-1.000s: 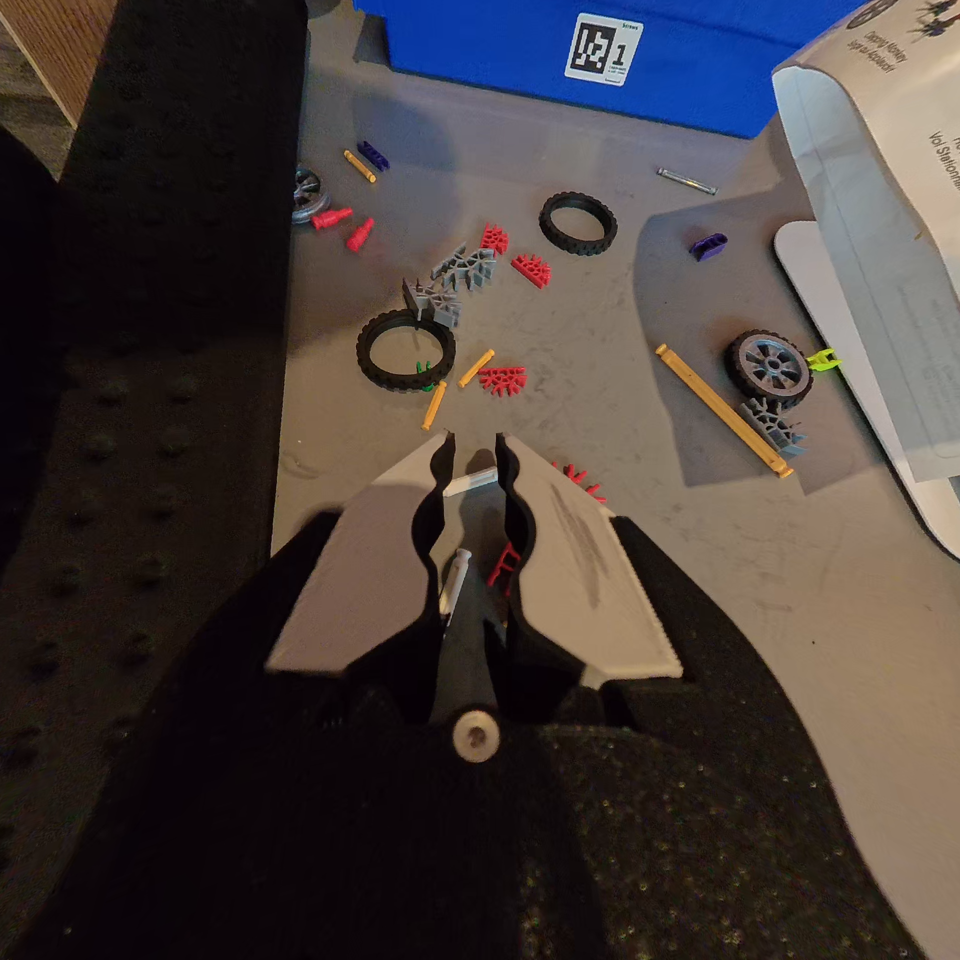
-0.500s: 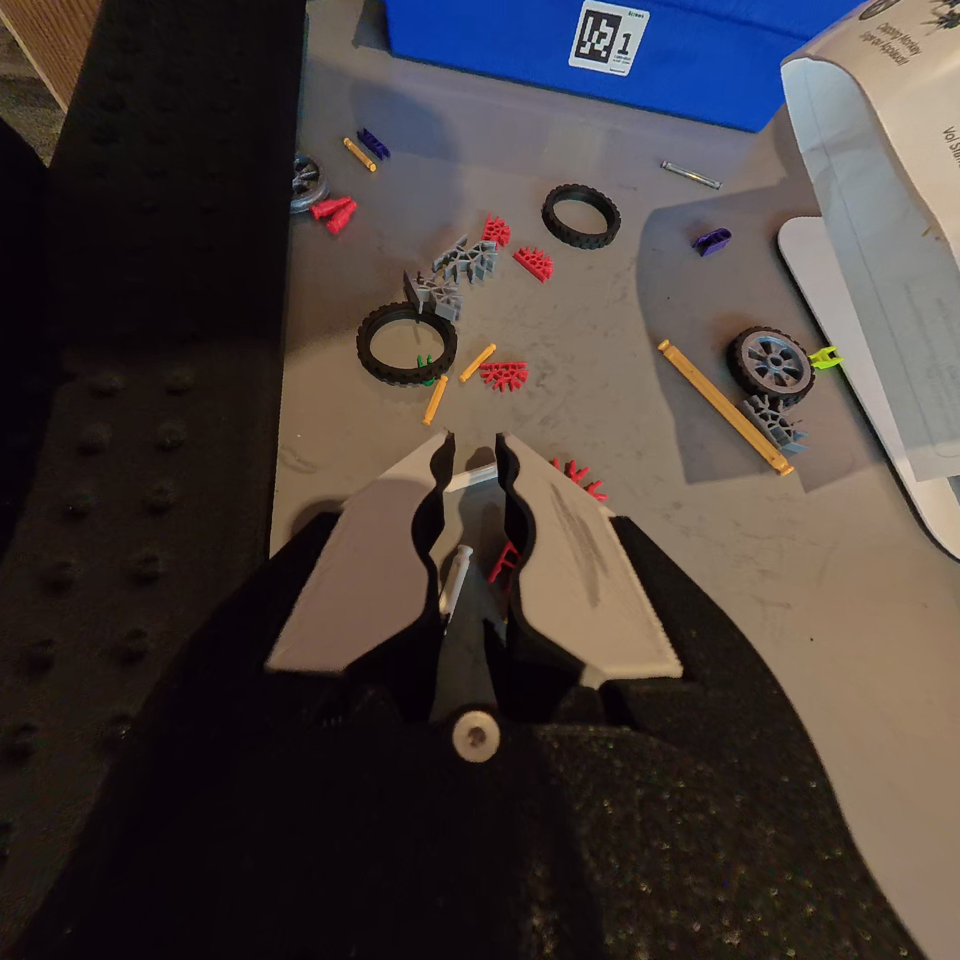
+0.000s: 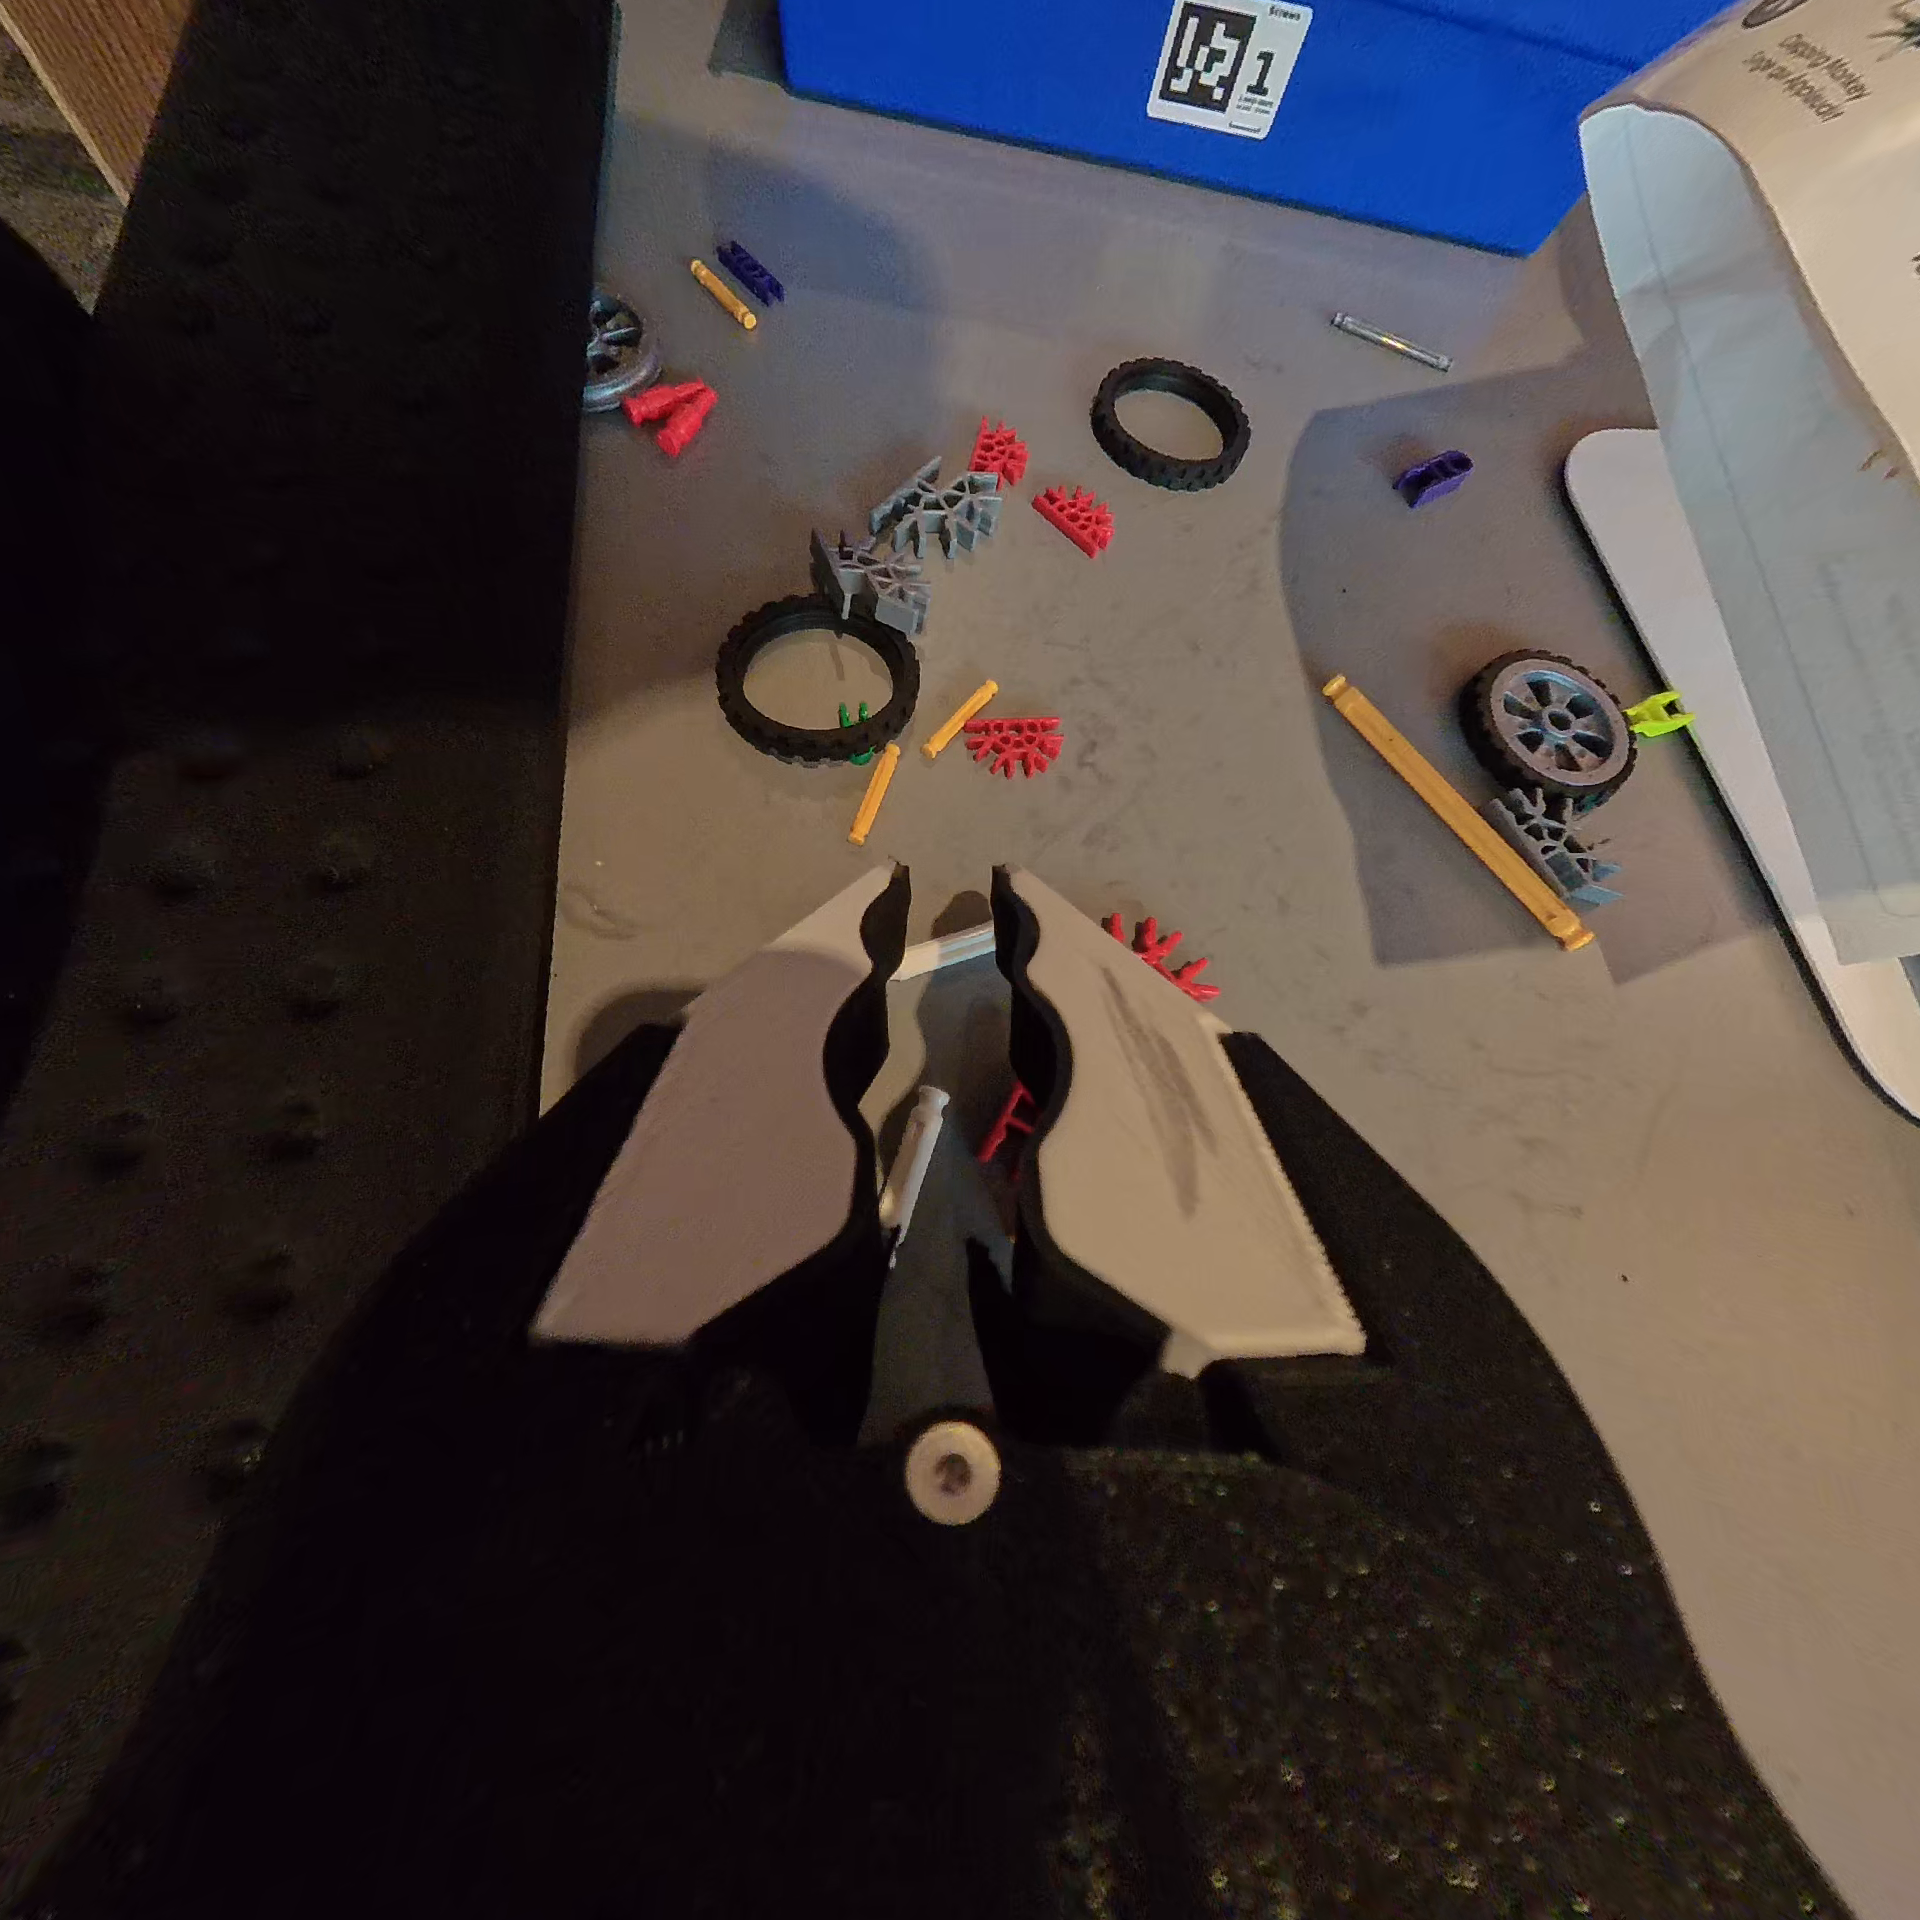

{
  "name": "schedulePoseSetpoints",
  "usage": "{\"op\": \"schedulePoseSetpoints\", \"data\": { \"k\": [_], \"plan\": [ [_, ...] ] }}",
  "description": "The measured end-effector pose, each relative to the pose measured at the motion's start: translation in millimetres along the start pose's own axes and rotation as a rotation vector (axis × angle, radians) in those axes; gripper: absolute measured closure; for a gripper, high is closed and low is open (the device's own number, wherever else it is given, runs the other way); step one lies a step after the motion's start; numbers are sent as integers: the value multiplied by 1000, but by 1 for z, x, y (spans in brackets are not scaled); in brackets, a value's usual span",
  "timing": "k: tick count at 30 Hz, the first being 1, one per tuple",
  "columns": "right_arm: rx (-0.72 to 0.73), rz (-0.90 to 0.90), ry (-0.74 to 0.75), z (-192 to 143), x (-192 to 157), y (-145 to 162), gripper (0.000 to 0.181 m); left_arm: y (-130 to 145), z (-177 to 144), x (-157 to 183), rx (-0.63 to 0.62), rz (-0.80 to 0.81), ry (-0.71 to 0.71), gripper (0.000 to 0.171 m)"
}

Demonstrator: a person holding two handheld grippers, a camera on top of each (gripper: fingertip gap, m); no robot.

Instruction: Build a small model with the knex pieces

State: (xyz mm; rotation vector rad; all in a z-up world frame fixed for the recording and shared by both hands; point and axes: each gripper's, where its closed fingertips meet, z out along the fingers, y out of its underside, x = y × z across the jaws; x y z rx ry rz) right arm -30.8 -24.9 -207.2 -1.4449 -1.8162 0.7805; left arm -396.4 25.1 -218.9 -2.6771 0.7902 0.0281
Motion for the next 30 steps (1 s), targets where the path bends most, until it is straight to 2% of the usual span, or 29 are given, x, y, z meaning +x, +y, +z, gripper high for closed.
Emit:
{"op": "schedulePoseSetpoints", "data": {
  "k": [6,13,20,21,24,30],
  "plan": [
    [0,1,0,0,0,0,166,-2,1,3,24,-30,49,164],
    [1,2,-1,0,0,0,166,-4,0,0,35,-7,23,171],
    [-4,-5,-2,0,-1,0,166,-3,-6,2,40,0,22,171],
    [-5,-6,-2,0,-1,1,166,-4,-5,2,40,-13,14,170],
    [-7,-8,-3,0,-2,1,166,-5,-1,0,40,-30,5,148],
    [-7,-9,-3,0,-2,1,166,-8,2,3,32,-35,29,149]
  ]
}}
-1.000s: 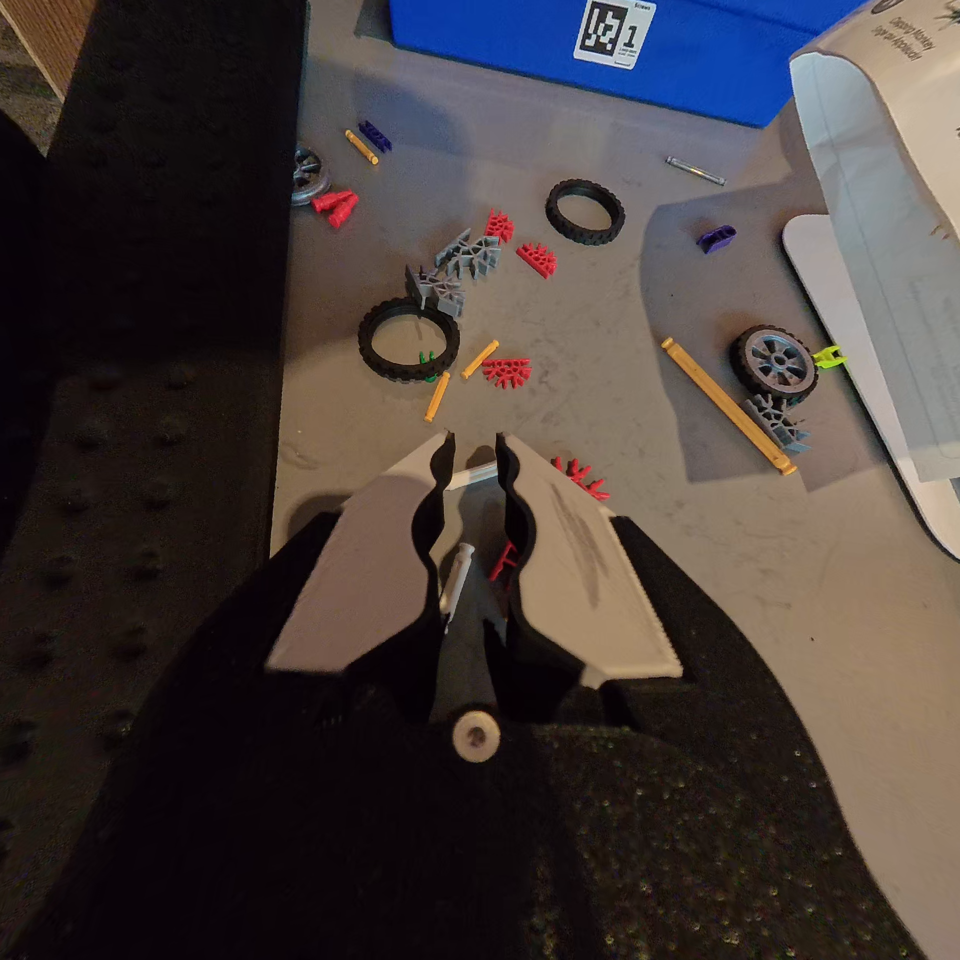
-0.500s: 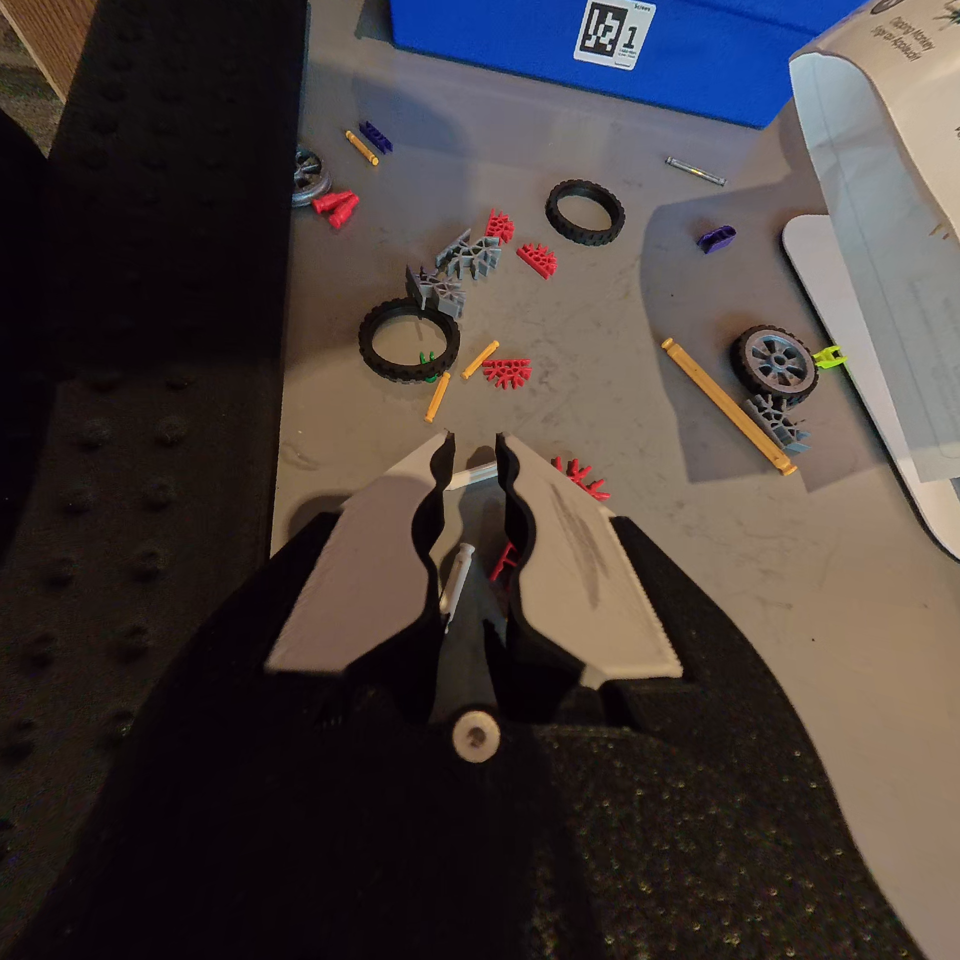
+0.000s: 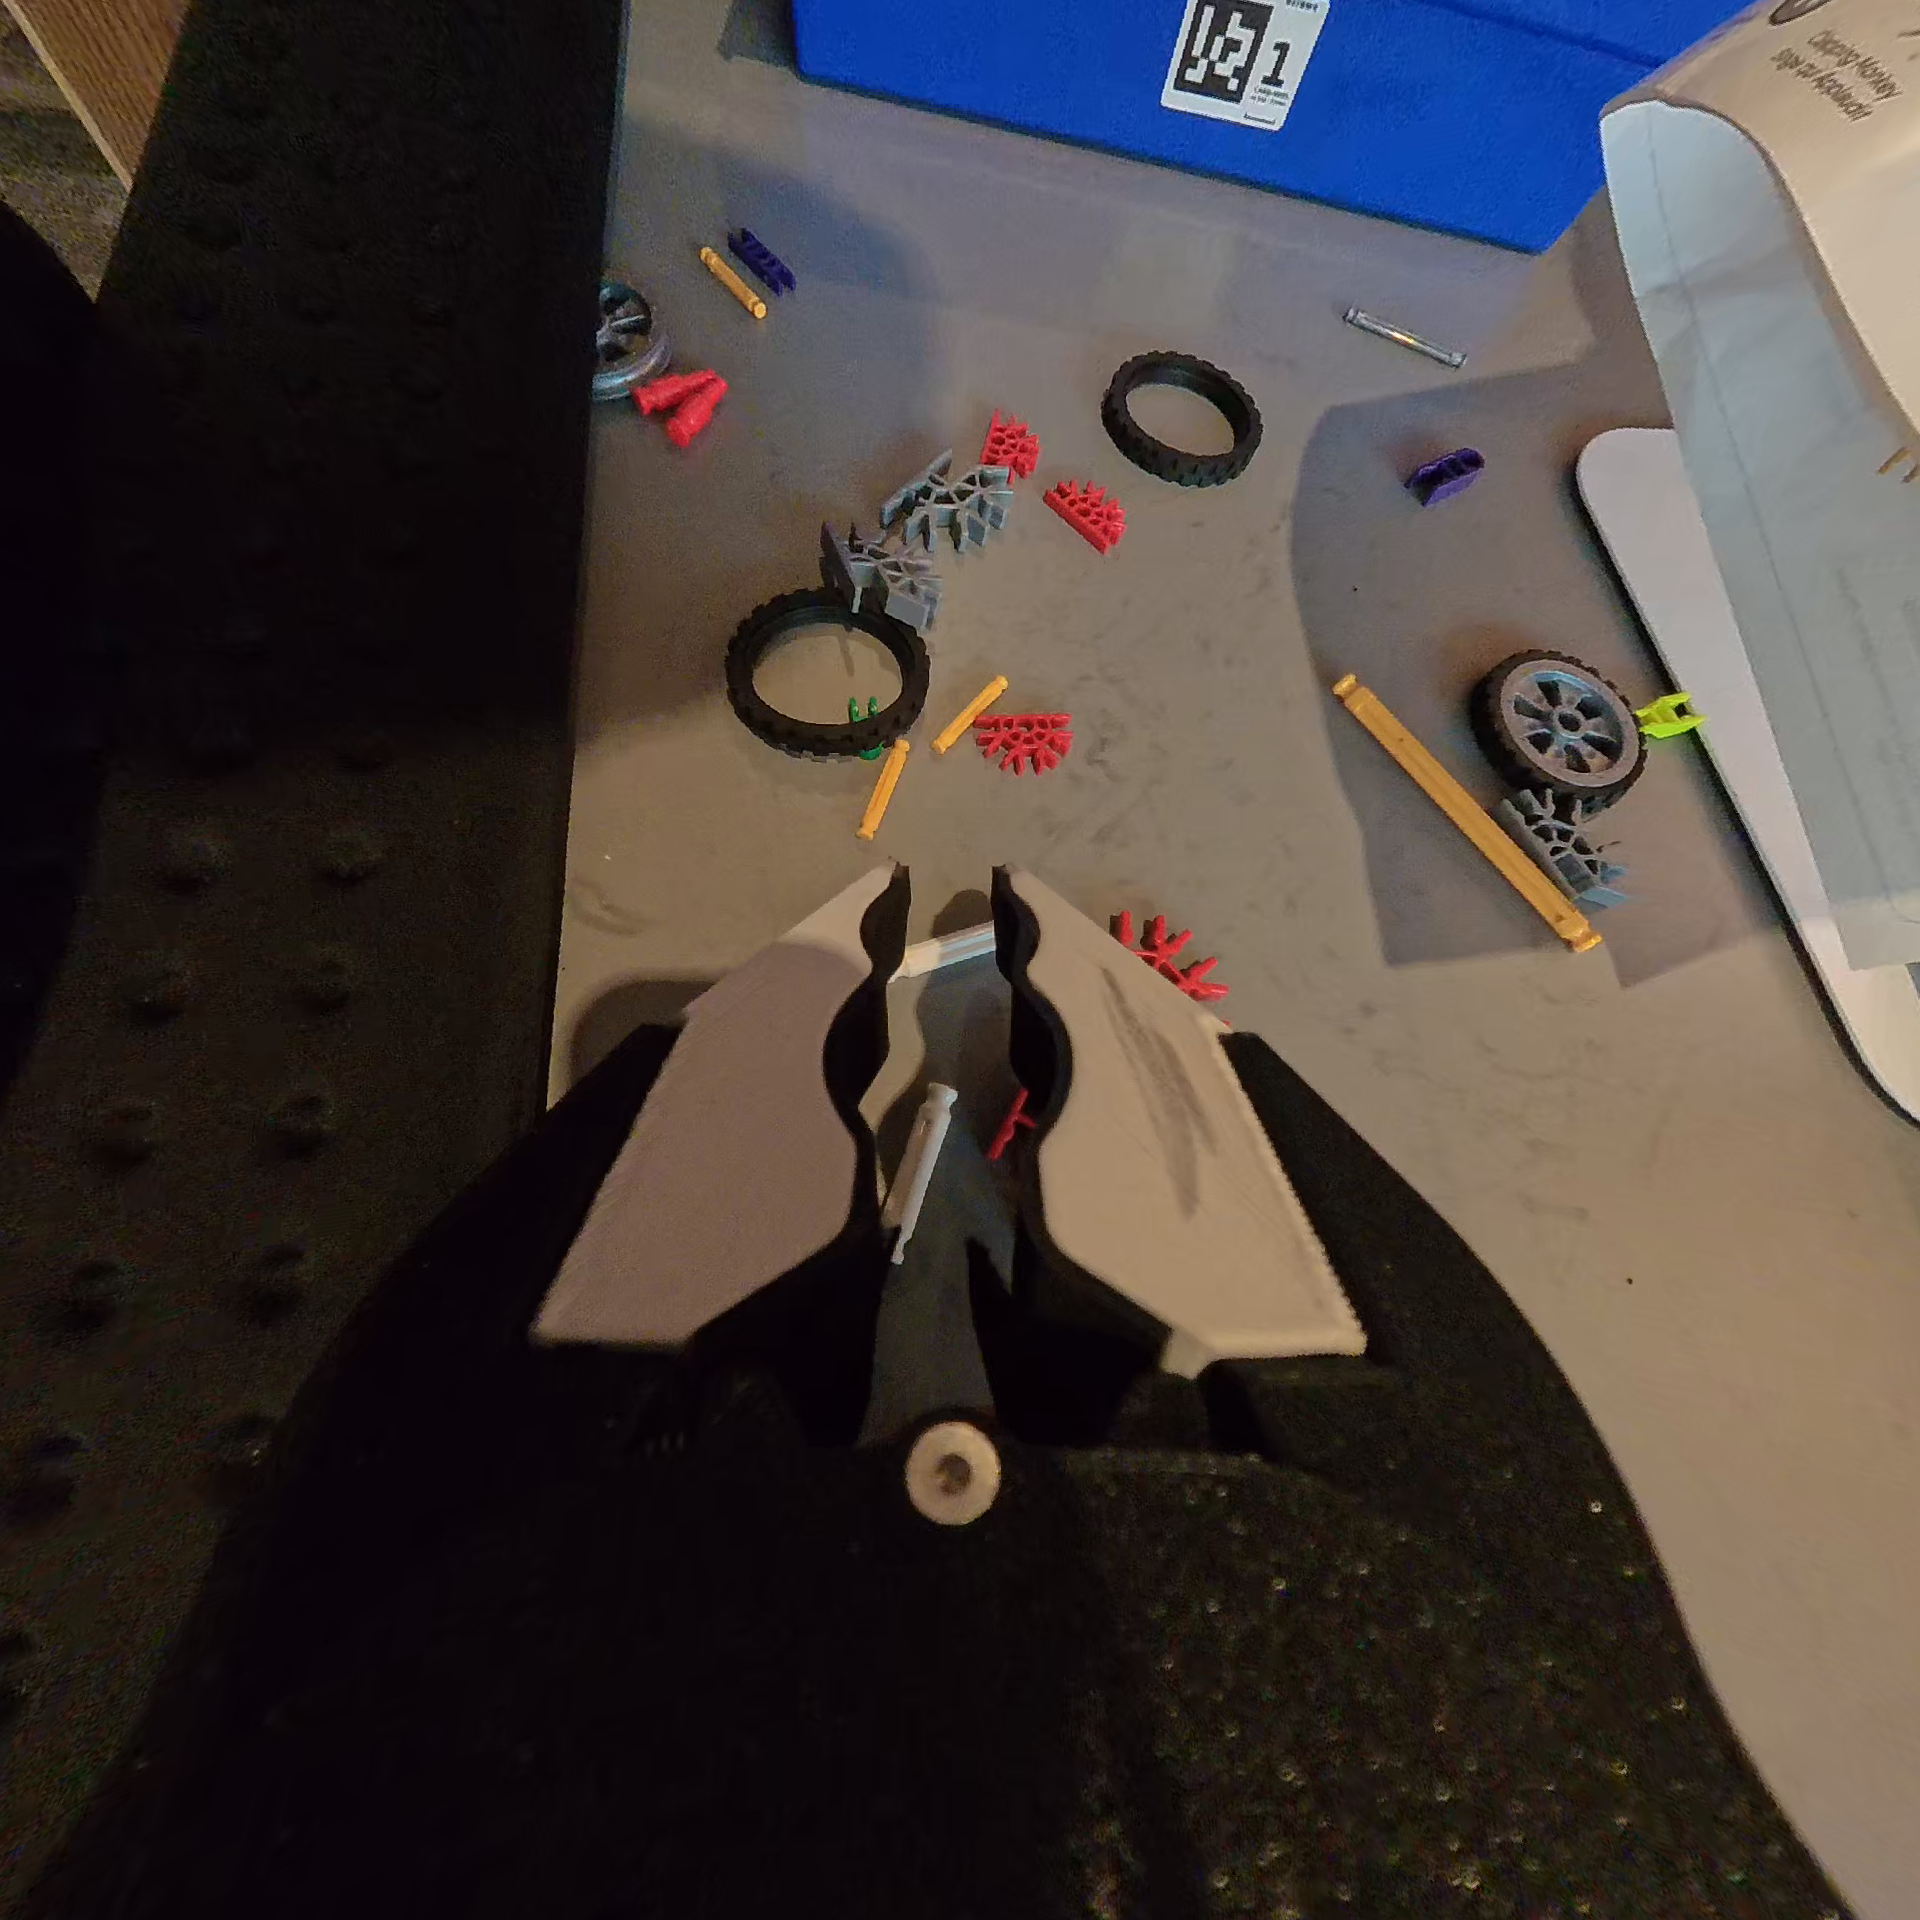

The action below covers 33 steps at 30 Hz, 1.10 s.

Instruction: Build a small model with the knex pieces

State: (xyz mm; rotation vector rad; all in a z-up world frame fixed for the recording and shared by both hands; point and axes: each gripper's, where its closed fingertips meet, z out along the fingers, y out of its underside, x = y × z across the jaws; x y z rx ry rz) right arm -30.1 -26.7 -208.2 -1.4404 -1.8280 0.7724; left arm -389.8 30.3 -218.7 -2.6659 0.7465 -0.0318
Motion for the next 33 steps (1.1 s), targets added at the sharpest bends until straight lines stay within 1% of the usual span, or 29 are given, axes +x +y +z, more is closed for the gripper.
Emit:
{"op": "schedulePoseSetpoints", "data": {
  "k": [3,7,13,16,20,23,26,29,33],
  "plan": [
    [-1,-1,-1,0,0,0,166,0,1,3,3,45,13,152],
    [0,1,-2,0,0,0,166,1,2,4,3,53,13,152],
    [2,5,-4,0,0,0,166,-1,-6,2,34,72,-23,152],
    [5,7,-4,0,1,-1,166,-6,-23,2,61,72,-47,152],
    [1,-3,-2,2,1,-2,166,-32,-71,16,162,109,-88,152],
    [7,-1,22,0,7,-5,166,-59,-108,47,252,175,-92,152],
    [9,-16,59,-3,11,-9,166,-82,-129,97,310,273,-55,152],
    [7,-42,103,-9,15,-13,166,-100,-128,156,335,364,20,152],
    [31,-59,185,-24,24,-22,166,-112,-104,231,325,477,120,152]
  ]
}}
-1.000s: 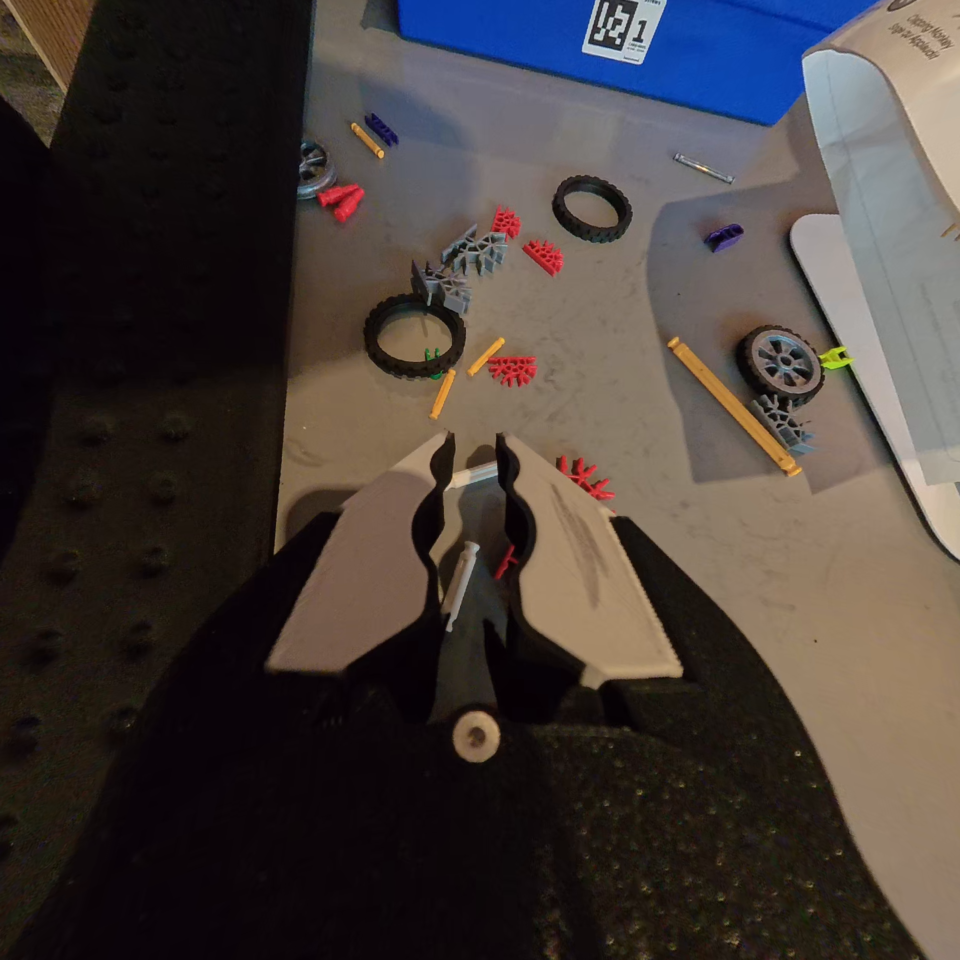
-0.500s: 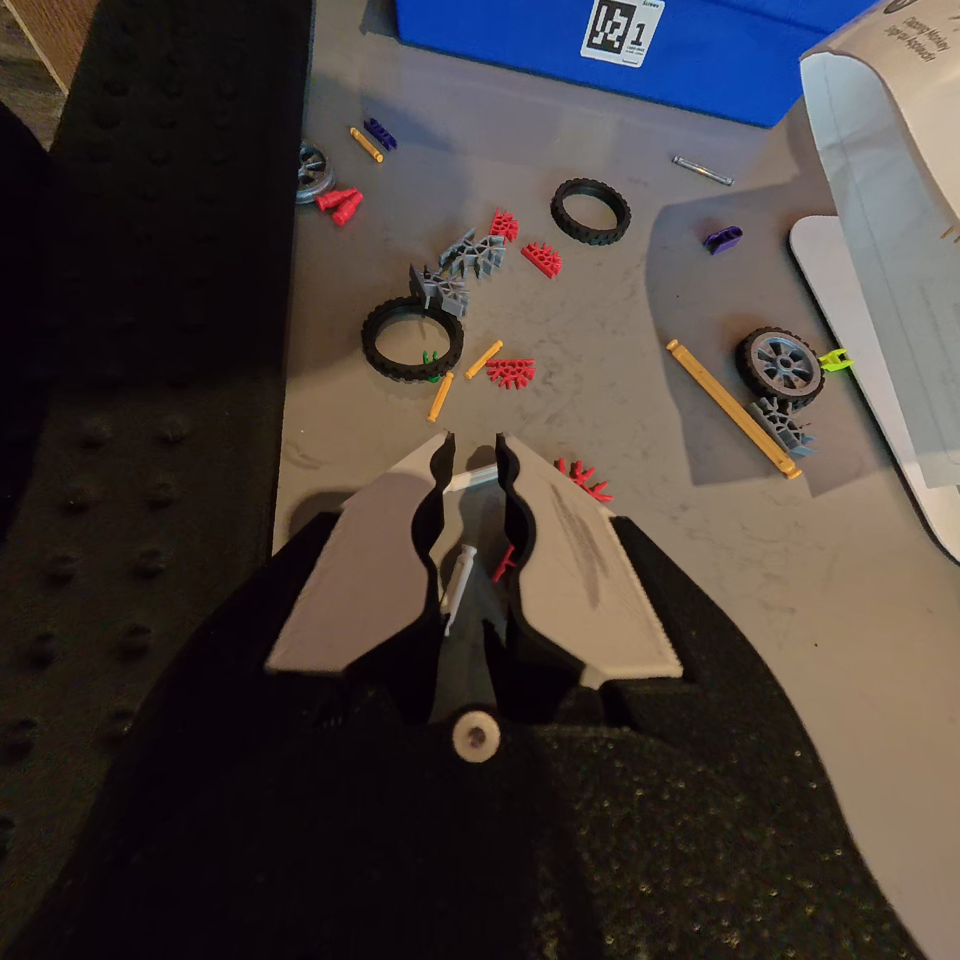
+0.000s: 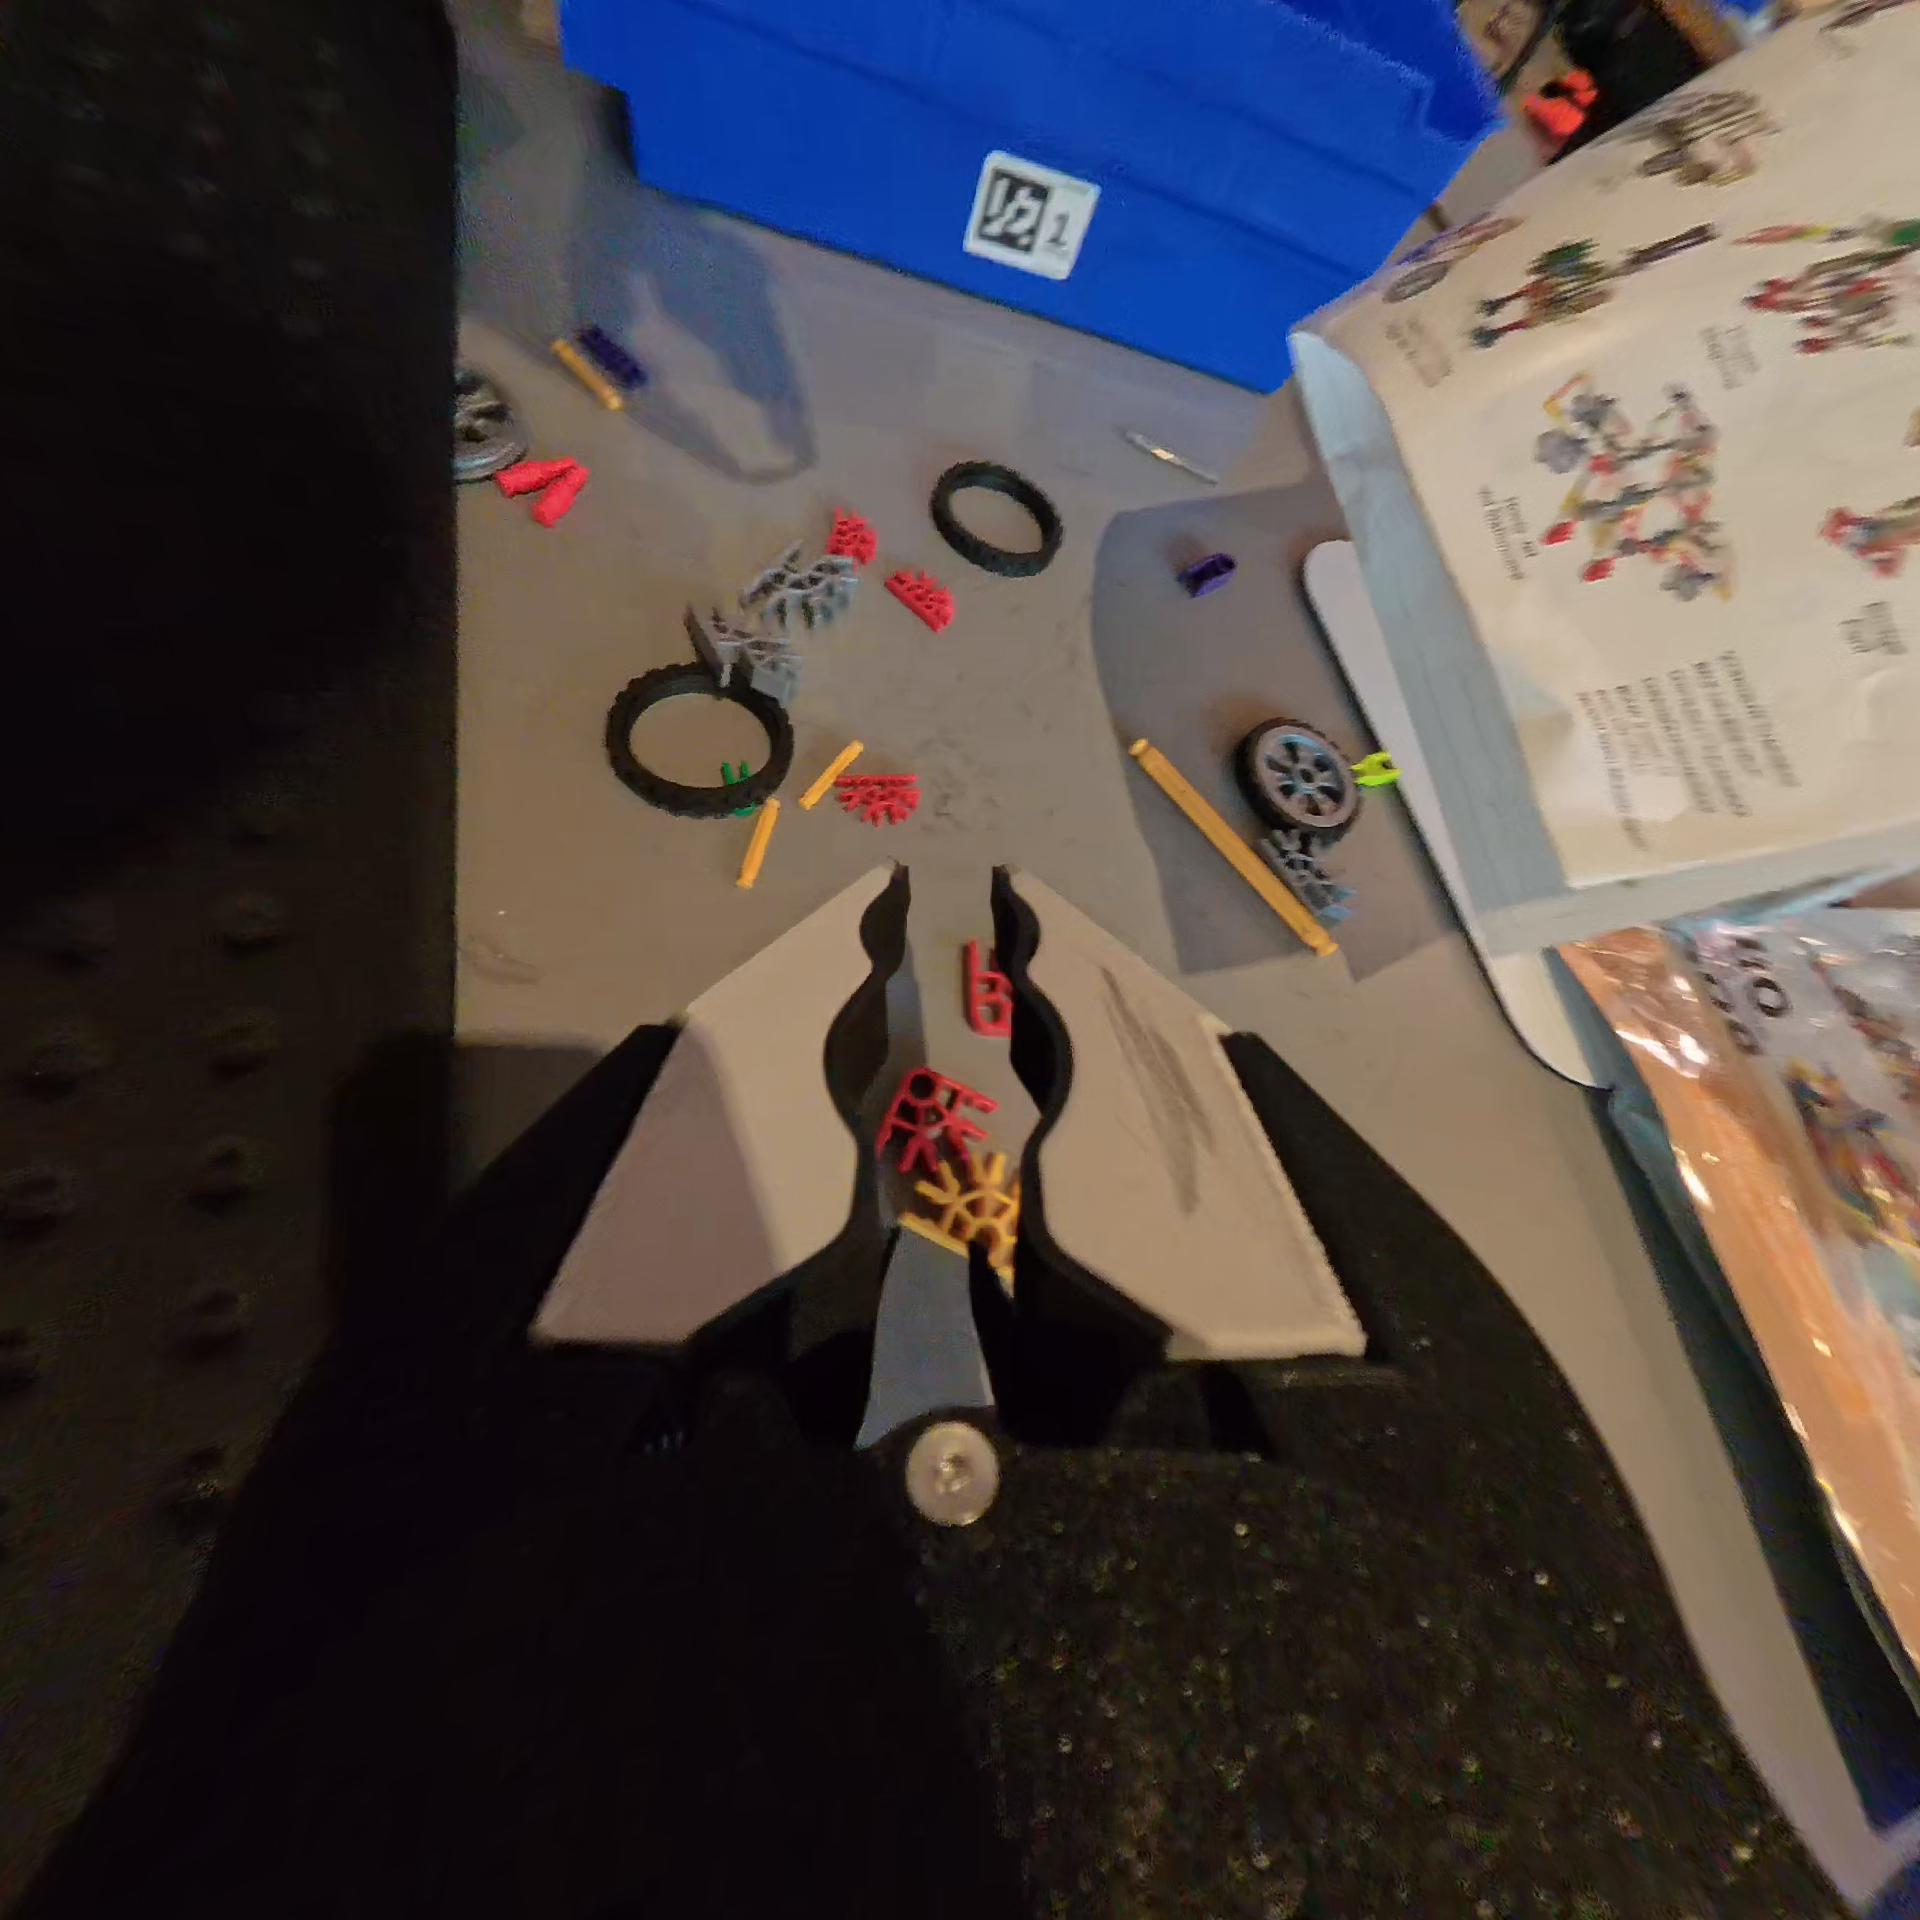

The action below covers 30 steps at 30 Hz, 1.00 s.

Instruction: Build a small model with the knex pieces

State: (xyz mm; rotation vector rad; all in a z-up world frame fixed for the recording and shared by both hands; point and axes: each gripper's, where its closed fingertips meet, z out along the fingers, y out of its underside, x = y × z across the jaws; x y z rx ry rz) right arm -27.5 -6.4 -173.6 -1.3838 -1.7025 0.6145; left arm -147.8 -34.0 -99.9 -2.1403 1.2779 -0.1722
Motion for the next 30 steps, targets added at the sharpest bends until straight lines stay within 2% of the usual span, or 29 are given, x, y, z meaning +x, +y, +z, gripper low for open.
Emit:
{"op": "schedulePoseSetpoints", "data": {
  "k": [4,8,11,15,19,23,26,30],
  "plan": [
    [51,43,140,-25,28,-11,165,-25,39,45,21,37,97,152],
    [99,117,295,-73,56,-13,165,-46,72,84,23,76,179,152],
    [114,175,339,-109,58,0,165,-54,93,104,6,117,202,152],
    [51,225,357,-141,44,36,166,-71,120,126,17,154,248,152],
    [-44,238,349,-149,26,69,165,-83,150,137,-16,196,265,152],
    [-103,248,314,-144,10,91,165,-81,172,140,-61,213,274,151],
    [-132,235,284,-138,1,99,166,-79,180,144,-65,203,285,150],
    [-137,231,258,-133,-4,102,165,-78,178,140,-39,170,275,138]
  ]
}}
